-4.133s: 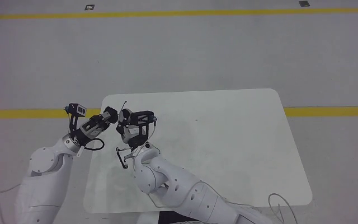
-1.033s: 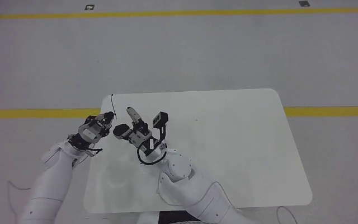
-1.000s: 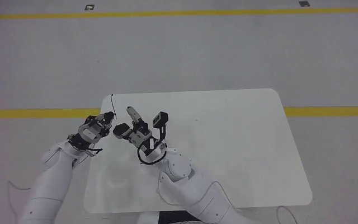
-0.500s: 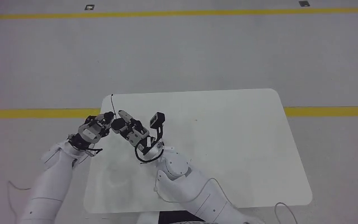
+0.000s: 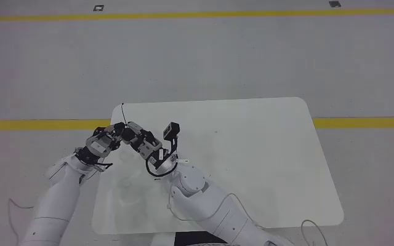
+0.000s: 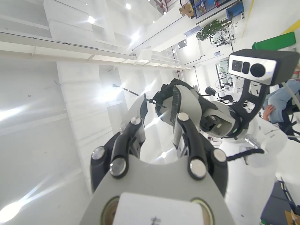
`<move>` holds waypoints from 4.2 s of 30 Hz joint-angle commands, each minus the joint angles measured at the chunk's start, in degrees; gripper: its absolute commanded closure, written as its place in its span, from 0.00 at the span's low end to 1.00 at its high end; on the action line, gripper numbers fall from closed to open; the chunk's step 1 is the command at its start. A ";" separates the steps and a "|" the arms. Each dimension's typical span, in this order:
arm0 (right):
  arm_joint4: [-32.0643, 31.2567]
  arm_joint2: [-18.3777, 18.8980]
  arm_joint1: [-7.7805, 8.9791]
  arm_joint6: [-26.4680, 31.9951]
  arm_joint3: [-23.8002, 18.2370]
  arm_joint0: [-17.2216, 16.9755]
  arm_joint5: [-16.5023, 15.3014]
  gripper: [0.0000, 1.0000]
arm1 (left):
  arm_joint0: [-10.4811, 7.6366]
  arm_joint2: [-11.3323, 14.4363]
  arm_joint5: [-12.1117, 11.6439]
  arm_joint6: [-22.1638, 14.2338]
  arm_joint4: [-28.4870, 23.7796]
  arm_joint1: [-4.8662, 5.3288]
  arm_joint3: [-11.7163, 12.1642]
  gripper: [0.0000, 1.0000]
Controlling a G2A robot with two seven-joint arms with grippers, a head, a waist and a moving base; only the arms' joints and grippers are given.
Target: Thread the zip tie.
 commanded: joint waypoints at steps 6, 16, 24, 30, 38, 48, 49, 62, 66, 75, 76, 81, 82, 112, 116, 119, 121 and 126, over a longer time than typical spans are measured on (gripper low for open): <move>-0.65 0.36 -0.01 -0.21 -0.35 -0.15 0.00 0.84 | 0.00 0.00 0.00 0.00 0.00 0.00 0.00 1.00; -1.88 0.94 0.19 -0.51 -1.34 -0.76 0.00 0.94 | 0.00 0.00 0.00 0.00 0.00 0.00 0.00 1.00; -2.24 1.16 0.30 -0.56 -1.41 -1.04 0.00 0.95 | 0.00 0.00 0.00 0.00 0.00 0.00 0.00 1.00; -2.74 1.26 0.37 -0.62 -1.24 -1.18 0.00 1.00 | 0.00 0.00 0.00 0.00 0.00 0.00 0.00 1.00; -3.39 1.63 0.46 -0.66 -1.44 -1.46 0.00 1.00 | 0.00 0.00 0.00 0.00 0.00 0.00 0.00 1.00; -4.34 1.79 0.63 -0.20 -2.55 -1.88 0.00 0.78 | 0.00 0.00 0.00 0.00 0.00 0.00 0.00 1.00; -4.44 1.81 0.64 -0.20 -2.64 -1.92 0.00 0.78 | 0.00 0.00 0.00 0.00 0.00 0.00 0.00 1.00; -4.85 1.68 0.84 0.26 -3.49 -2.31 0.00 0.92 | 0.00 0.00 0.00 0.00 0.00 0.00 0.00 1.00; -5.25 1.67 0.82 0.21 -3.52 -2.27 0.00 0.93 | 0.00 0.00 0.00 0.00 0.00 0.00 0.00 1.00; -6.57 1.81 0.84 -0.19 -3.13 -2.33 0.00 1.00 | 0.00 0.00 0.00 0.00 0.00 0.00 0.00 1.00; -6.72 1.88 0.85 -0.33 -2.96 -2.36 0.00 1.00 | 0.00 0.00 0.00 0.00 0.00 0.00 0.00 1.00; -6.31 2.08 0.78 -1.32 -1.11 -2.22 0.00 1.00 | 0.00 0.00 0.00 0.00 0.00 0.00 0.00 1.00; -6.14 2.04 0.72 -1.38 -0.72 -2.09 0.00 1.00 | 0.00 0.00 0.00 0.00 0.00 0.00 0.00 1.00; -4.57 0.85 -0.21 -5.34 7.65 0.84 0.00 1.00 | 0.00 0.00 0.00 0.00 0.00 0.00 0.00 1.00; -4.92 1.13 -0.09 -5.38 7.55 0.53 0.00 1.00 | 0.00 0.00 0.00 0.00 0.00 0.00 0.00 1.00; -5.62 1.33 -0.02 -5.66 7.62 0.32 0.00 1.00 | 0.00 0.00 0.00 0.00 0.00 0.00 0.00 1.00; -6.00 1.43 0.03 -5.84 7.64 0.18 0.00 1.00 | 0.00 0.00 0.00 0.00 0.00 0.00 0.00 1.00; -6.33 1.78 0.18 -5.91 7.59 -0.25 0.00 1.00 | 0.00 0.00 0.00 0.00 0.00 0.00 0.00 1.00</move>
